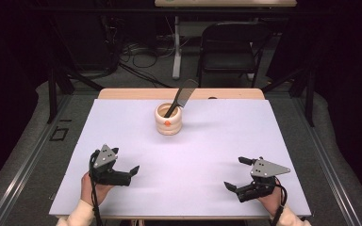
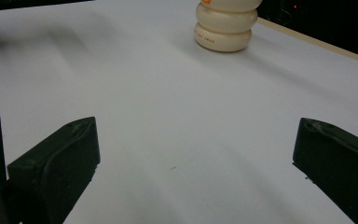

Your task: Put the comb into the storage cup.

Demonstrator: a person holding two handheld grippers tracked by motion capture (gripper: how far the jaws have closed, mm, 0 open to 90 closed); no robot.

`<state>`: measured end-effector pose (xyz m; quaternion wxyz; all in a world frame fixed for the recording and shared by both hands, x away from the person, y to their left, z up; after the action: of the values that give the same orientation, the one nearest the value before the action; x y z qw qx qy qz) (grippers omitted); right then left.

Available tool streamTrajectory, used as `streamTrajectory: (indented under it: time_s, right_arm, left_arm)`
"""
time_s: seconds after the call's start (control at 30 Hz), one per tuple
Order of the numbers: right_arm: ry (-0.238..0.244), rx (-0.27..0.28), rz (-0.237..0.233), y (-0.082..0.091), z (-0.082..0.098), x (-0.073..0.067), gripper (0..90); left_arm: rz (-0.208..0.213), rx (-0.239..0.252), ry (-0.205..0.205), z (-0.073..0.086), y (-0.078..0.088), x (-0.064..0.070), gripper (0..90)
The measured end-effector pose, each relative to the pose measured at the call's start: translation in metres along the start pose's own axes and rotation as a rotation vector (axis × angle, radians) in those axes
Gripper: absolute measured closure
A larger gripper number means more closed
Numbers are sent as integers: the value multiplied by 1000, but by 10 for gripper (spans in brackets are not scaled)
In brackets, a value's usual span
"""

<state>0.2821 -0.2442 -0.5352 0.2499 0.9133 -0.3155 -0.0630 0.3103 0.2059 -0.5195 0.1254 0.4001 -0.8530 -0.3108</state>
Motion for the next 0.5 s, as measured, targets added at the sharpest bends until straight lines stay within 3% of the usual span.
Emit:
streamTrajectory:
  time_s: [0.5]
  right_arm:
    - [-1,-5,3,0,0,0,0]
  left_arm:
    - [-19,26,-21,9,9,7,0]
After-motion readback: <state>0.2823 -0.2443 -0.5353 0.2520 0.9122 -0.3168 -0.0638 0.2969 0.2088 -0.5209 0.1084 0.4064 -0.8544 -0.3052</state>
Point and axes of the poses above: each handheld gripper's, and its own axes: y roughly backward along the jaws, z roughly out of its underside, x roughly to its right, the point moved 2 cm from there along -y, roughly forward along the jaws, and after that the axes turned 6 degrees about -x, right-handed, at the moved point
